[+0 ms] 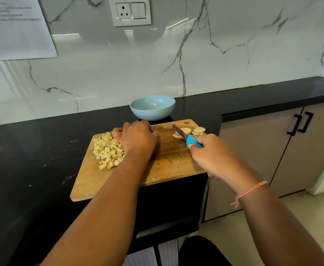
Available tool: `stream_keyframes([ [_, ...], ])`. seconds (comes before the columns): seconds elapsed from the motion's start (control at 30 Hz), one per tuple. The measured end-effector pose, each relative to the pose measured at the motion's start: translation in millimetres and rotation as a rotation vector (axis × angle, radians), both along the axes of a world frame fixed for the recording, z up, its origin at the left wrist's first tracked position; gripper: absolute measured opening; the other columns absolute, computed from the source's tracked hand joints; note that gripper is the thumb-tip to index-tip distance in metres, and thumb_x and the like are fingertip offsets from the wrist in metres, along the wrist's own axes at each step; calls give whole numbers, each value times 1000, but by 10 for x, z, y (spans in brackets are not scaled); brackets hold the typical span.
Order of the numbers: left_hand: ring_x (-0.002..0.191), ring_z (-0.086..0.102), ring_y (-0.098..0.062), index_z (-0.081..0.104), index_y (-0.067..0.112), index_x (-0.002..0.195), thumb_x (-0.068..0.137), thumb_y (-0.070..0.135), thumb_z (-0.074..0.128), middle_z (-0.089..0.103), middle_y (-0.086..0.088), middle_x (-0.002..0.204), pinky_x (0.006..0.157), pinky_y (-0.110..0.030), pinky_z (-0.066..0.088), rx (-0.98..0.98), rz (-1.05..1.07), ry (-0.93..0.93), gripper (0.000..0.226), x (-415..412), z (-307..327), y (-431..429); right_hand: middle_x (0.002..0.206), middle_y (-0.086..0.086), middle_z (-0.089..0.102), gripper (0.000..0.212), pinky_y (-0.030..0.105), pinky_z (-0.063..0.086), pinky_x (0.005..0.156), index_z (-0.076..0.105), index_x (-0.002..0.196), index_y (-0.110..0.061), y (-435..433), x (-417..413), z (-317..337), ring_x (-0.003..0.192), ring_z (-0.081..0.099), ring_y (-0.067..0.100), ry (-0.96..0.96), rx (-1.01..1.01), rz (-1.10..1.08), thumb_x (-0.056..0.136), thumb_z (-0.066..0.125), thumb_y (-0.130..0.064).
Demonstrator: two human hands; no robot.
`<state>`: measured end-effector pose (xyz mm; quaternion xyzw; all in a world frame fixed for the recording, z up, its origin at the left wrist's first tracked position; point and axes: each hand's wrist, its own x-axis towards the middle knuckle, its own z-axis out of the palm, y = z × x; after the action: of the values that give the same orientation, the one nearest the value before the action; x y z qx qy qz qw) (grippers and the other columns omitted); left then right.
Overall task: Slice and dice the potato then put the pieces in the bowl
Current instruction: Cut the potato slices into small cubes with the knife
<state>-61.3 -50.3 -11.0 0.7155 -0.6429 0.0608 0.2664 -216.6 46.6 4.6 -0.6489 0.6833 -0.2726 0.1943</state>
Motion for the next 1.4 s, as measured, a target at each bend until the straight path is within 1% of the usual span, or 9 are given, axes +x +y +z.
stream_keyframes([
  [0.13, 118, 45, -23, 58, 27, 116, 94, 29, 51, 63, 0, 109, 105, -47, 19, 68, 12, -44, 22, -29, -1, 12, 70, 1, 51, 36, 19, 35, 39, 48, 134, -23, -13, -207, 9, 48, 46, 10, -97, -2, -25, 100, 40, -29],
  [0.27, 118, 45, -22, 59, 29, 113, 96, 33, 50, 63, 2, 108, 106, -47, 18, 60, 10, -88, 20, -67, 11, 29, 67, 1, 52, 35, 18, 34, 36, 50, 133, -26, -52, -262, -15, 44, 45, 10, -215, -84, -7, 100, 41, -30],
  [0.43, 113, 46, -22, 65, 26, 98, 97, 40, 45, 64, 1, 100, 103, -45, 20, 15, -75, -180, 25, -216, 55, 19, 54, 3, 50, 28, 17, 32, 35, 58, 124, -25, -215, -230, -117, 34, 41, 11, -567, -196, 2, 99, 46, -31],
  [0.6, 120, 45, -22, 56, 27, 121, 95, 48, 45, 60, 0, 117, 106, -47, 20, 119, -185, -183, 35, -447, 112, -77, 56, 6, 50, 19, 21, 33, 41, 57, 85, -34, -235, -226, -124, 37, 40, 13, -819, -173, -11, 99, 46, -27],
  [0.73, 129, 42, -22, 42, 30, 138, 93, 47, 52, 53, 2, 135, 108, -48, 21, 272, -357, -57, 49, -591, 128, -163, 56, 5, 51, 19, 20, 35, 39, 54, 85, -37, -251, -236, -145, 37, 42, 13, -816, -177, -10, 100, 45, -29],
  [0.9, 121, 49, -20, 46, 22, 136, 89, 34, 65, 54, 0, 133, 100, -35, 40, 391, -438, 151, 52, -659, 154, -240, 57, 5, 51, 20, 20, 36, 40, 54, 84, -38, -255, -234, -174, 38, 42, 12, -808, -206, 8, 100, 44, -29],
  [1.07, 105, 56, -17, 58, 16, 115, 80, 31, 75, 62, -2, 117, 86, -27, 47, 355, -471, 194, 41, -647, 176, -220, 59, 5, 52, 20, 19, 37, 39, 54, 83, -35, -247, -231, -180, 39, 43, 12, -800, -203, 17, 100, 45, -31],
  [1.17, 101, 57, -16, 57, 16, 112, 78, 35, 77, 63, -2, 112, 87, -29, 50, 318, -443, 185, 43, -632, 155, -219, 59, 6, 51, 20, 20, 36, 39, 54, 84, -36, -241, -223, -185, 38, 42, 11, -797, -211, 15, 100, 44, -31],
  [1.4, 89, 50, -12, 49, 19, 105, 78, 33, 77, 56, 1, 100, 69, -21, 40, 231, -400, 202, 42, -623, 152, -152, 60, 7, 51, 15, 19, 35, 37, 54, 92, -37, -254, -221, -174, 38, 41, 12, -786, -197, 12, 100, 44, -29],
])
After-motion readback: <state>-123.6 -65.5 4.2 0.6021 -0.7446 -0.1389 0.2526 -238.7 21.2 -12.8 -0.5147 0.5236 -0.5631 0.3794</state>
